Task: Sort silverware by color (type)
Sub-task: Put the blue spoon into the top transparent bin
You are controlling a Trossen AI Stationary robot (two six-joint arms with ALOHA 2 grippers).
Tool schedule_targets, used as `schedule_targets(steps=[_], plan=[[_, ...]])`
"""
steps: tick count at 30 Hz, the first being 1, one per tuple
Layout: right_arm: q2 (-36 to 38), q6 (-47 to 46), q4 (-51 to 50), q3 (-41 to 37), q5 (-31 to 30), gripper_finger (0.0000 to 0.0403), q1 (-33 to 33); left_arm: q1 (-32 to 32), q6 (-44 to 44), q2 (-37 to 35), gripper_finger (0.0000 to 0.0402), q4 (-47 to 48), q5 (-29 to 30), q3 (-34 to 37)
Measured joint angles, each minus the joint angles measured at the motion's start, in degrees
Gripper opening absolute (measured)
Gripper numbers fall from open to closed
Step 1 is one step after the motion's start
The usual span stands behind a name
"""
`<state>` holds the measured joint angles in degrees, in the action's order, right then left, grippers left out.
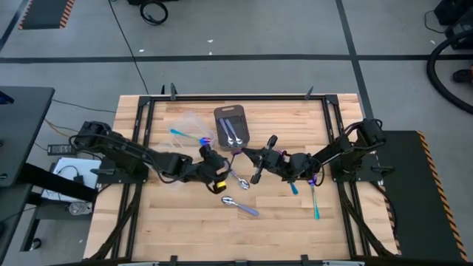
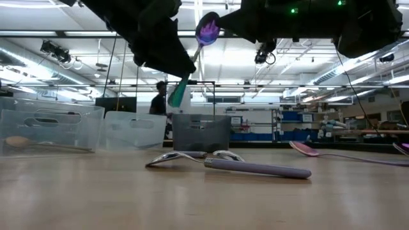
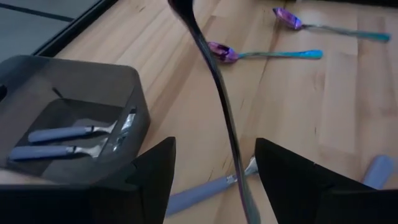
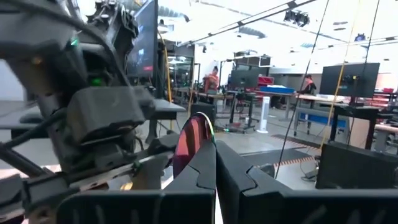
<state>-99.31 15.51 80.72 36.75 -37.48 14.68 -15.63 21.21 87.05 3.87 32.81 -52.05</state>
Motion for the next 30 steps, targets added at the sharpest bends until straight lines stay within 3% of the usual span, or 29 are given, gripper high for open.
schedule_targets(steps=[6, 13, 16, 20, 30], plan=[[0.0, 0.2, 0.2, 0.0, 0.4, 0.0004, 0.0, 2.2, -0.1, 0.8, 0.018, -1.1, -4.7, 0.0], [0.0, 1.4, 0.1, 0.0, 1.3, 0.0005, 0.1, 2.7, -2.2, 1.7, 0.0073, -2.4, -6.0, 0.0], [0.1, 2.1, -1.2, 0.0, 4.4, 0.0015, 0.1, 2.7, -2.9, 1.7, 0.0019, -2.2, -6.1, 0.0], [0.2, 2.0, -2.7, 0.1, 5.8, 0.005, 0.5, 3.0, -4.3, 1.7, 0.001, -2.3, -6.1, 0.1], [3.0, -2.5, -11.8, 0.0, 1.1, 0.0179, 2.9, 1.1, -6.2, -3.4, 0.0009, 4.7, -3.3, 0.0]])
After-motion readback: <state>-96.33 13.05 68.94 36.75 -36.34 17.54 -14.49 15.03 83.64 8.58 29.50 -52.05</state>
